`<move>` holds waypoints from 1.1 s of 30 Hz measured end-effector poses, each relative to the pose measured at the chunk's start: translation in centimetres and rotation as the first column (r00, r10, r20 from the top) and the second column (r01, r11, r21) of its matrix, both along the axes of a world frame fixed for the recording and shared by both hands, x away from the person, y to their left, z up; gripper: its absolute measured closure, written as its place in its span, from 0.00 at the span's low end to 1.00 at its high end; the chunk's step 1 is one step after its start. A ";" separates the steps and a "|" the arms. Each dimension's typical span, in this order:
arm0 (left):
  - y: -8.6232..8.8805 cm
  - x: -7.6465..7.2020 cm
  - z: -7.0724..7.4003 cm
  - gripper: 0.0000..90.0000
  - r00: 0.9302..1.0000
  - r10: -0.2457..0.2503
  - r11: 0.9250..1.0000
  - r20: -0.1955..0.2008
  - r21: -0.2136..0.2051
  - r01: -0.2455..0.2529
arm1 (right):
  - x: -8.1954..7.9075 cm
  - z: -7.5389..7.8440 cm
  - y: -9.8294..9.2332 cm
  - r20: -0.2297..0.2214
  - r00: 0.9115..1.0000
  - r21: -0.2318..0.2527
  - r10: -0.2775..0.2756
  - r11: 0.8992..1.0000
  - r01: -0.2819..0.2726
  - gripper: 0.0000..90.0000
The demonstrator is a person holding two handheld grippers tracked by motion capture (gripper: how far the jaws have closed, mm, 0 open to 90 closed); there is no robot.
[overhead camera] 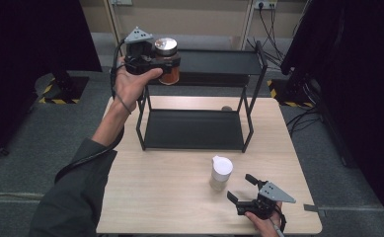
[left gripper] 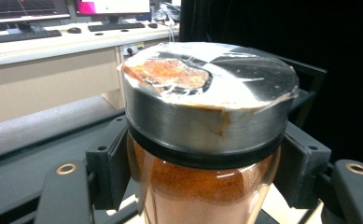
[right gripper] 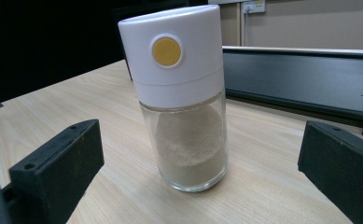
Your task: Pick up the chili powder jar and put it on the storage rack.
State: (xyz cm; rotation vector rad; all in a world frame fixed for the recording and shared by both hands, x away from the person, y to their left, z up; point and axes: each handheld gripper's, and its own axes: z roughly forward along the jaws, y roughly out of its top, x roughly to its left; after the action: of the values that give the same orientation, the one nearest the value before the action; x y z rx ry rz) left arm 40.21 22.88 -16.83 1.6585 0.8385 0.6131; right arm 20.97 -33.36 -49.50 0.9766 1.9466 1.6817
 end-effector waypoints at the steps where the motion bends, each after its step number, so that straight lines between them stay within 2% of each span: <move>1: -0.1 0.1 0.0 0.34 1.000 0.006 1.000 0.001 -0.005 -0.006 | 0.0 0.0 0.0 0.000 1.000 0.001 0.001 1.000 -0.001 0.00; 11: -1.0 1.8 -0.1 0.34 0.998 0.067 0.998 0.009 -0.008 -0.067 | 0.1 0.0 0.0 -0.001 1.000 0.001 0.006 1.000 -0.006 0.00; 15: -1.6 2.5 0.0 0.34 0.995 0.098 0.995 0.007 0.002 -0.098 | 0.0 0.0 0.0 0.000 1.000 0.004 0.008 1.000 -0.008 0.00; 17: -1.8 2.8 -0.1 0.34 0.993 0.117 0.993 0.007 -0.008 -0.117 | 0.0 0.0 0.0 0.000 1.000 0.005 0.010 1.000 -0.010 0.00; 20: -2.0 3.4 -0.3 0.34 0.992 0.128 0.992 0.011 -0.018 -0.128 | 0.0 0.0 0.0 0.000 1.000 0.005 0.012 1.000 -0.012 0.00; 25: -2.6 4.1 -0.3 0.34 0.987 0.158 0.987 0.005 0.001 -0.158 | 0.1 -0.1 -0.1 -0.001 1.000 0.009 0.015 1.000 -0.015 0.00; 27: -2.7 4.4 -0.5 0.34 0.986 0.169 0.986 0.005 -0.005 -0.169 | 0.1 -0.1 -0.1 -0.001 1.000 0.009 0.016 1.000 -0.016 0.00; 33: -2.7 4.8 -0.9 0.34 0.984 0.176 0.984 0.008 -0.004 -0.176 | 0.1 -0.1 -0.1 -0.003 1.000 0.011 0.017 1.000 -0.017 0.00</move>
State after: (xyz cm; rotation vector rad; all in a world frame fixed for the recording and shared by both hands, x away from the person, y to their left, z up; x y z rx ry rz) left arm 45.04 20.19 -17.69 1.5881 0.9869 0.7392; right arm 21.07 -33.44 -49.59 0.9694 1.9548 1.7028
